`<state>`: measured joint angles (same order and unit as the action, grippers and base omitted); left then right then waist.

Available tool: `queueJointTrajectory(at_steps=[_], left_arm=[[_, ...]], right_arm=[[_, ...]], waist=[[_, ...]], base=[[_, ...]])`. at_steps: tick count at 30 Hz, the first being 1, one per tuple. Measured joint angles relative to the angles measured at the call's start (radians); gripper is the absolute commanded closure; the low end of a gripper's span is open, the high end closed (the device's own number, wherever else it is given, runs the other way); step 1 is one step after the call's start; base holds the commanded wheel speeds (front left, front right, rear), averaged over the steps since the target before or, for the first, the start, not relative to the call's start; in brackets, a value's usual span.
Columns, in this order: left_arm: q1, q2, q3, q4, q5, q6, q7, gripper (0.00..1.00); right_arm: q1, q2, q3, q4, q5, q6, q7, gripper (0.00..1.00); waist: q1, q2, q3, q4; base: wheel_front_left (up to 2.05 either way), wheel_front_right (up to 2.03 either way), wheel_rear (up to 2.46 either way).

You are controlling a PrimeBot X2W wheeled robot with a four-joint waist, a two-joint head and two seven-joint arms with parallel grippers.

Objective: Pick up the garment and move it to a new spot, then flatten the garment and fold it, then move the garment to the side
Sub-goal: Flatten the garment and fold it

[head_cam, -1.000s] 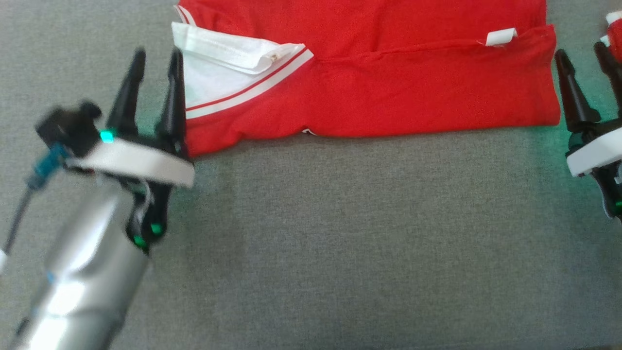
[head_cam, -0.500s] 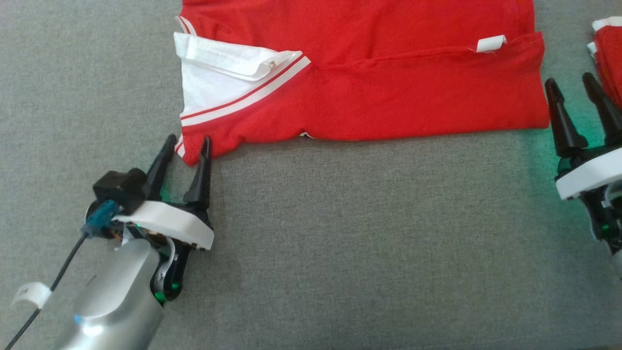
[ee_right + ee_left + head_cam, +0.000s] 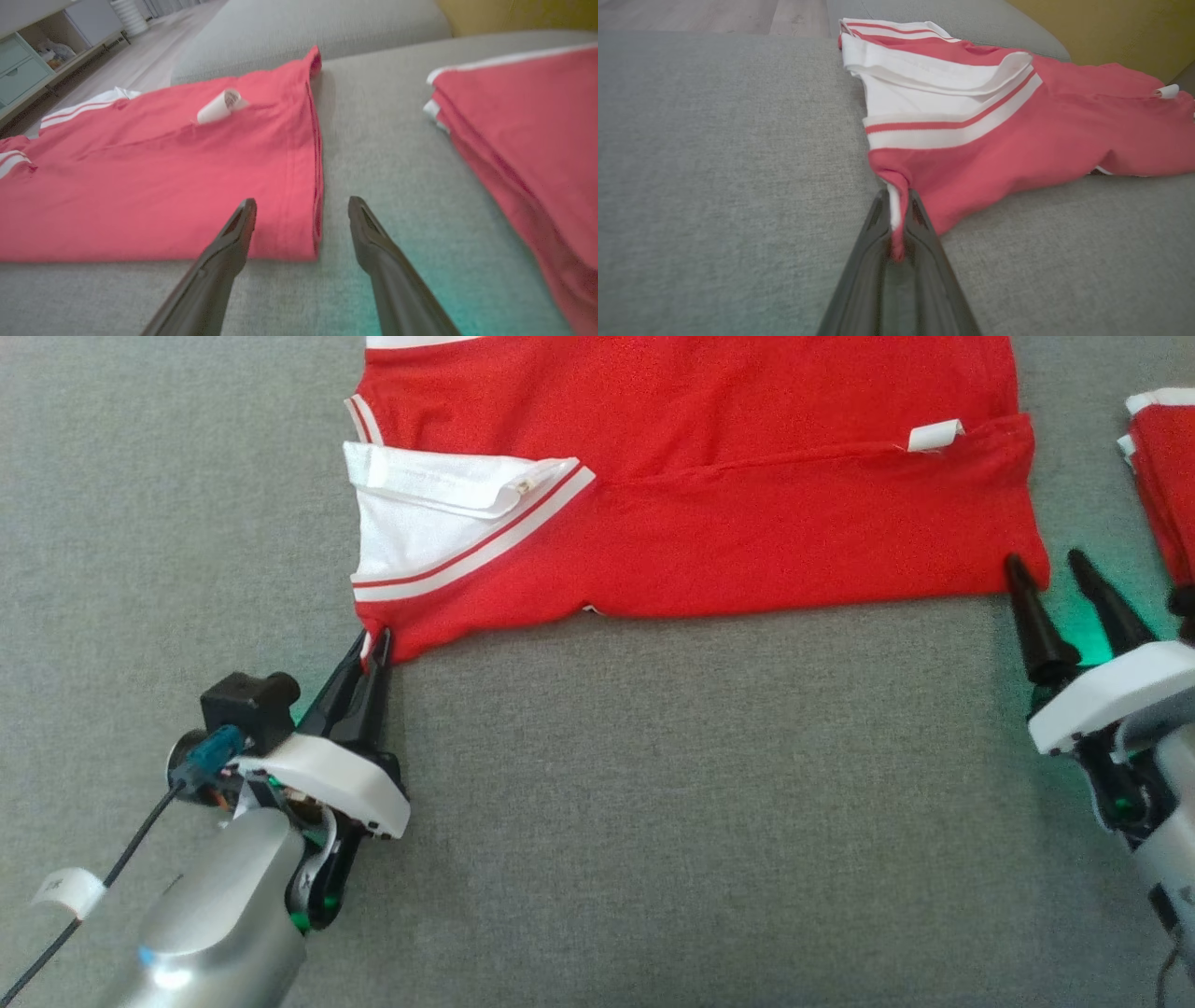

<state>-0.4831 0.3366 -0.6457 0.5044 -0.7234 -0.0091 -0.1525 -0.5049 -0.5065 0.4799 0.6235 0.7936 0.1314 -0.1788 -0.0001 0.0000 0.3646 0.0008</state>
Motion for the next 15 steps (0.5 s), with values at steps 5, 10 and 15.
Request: queueJointTrajectory(at_steps=[5, 10, 15], left_arm=[[-0.001, 0.011, -0.003, -0.018, 0.005, 0.0, -0.005, 1.0], [-0.001, 0.018, -0.012, -0.024, 0.021, -0.001, -0.01, 1.0], [0.01, 0.029, -0.027, -0.036, 0.021, -0.001, -0.018, 1.0]], right_arm=[[-0.039, 0.025, 0.024, 0.073, 0.027, 0.0, 0.058, 0.31], [-0.061, 0.021, 0.044, 0.103, 0.047, 0.0, 0.061, 1.0], [-0.049, -0.01, 0.067, 0.09, 0.053, 0.0, 0.03, 1.0]], waist=[[0.0, 0.0, 0.001, 0.013], [0.0001, 0.0, -0.011, 0.025], [0.0001, 0.0, -0.041, 0.028]], base=[[0.0, 0.0, 0.0], [0.0, 0.0, 0.0], [0.0, 0.0, 0.0]])
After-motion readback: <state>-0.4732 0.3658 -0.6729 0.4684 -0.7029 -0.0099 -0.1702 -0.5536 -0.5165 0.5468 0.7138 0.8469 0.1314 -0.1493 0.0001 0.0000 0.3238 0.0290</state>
